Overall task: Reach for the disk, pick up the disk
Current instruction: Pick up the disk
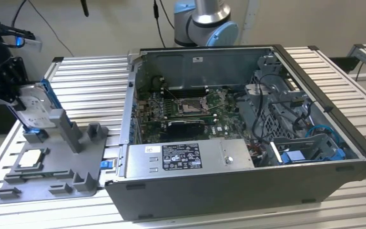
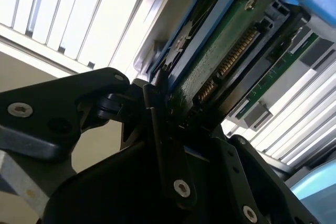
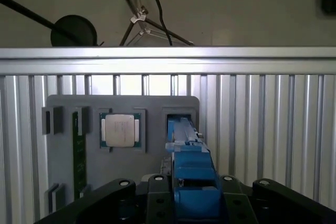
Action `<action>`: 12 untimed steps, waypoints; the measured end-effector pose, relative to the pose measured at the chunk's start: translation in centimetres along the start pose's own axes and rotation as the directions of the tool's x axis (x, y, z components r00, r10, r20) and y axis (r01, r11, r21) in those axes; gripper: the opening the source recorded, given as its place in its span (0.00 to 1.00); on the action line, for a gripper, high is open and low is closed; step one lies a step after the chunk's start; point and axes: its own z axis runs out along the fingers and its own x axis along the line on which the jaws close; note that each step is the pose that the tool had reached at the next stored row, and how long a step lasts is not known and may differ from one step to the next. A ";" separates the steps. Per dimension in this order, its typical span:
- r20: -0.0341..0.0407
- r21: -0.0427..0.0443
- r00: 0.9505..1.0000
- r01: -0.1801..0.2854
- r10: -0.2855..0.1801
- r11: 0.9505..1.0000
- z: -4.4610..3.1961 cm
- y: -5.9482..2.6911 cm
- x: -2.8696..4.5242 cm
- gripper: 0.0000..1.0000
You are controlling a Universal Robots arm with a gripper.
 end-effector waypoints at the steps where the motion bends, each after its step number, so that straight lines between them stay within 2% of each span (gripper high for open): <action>1: 0.000 0.000 1.000 0.000 0.000 1.000 -0.12 0.00 0.00 0.00; 12: 0.000 0.000 1.000 0.000 0.000 1.000 -1.40 0.02 0.00 0.00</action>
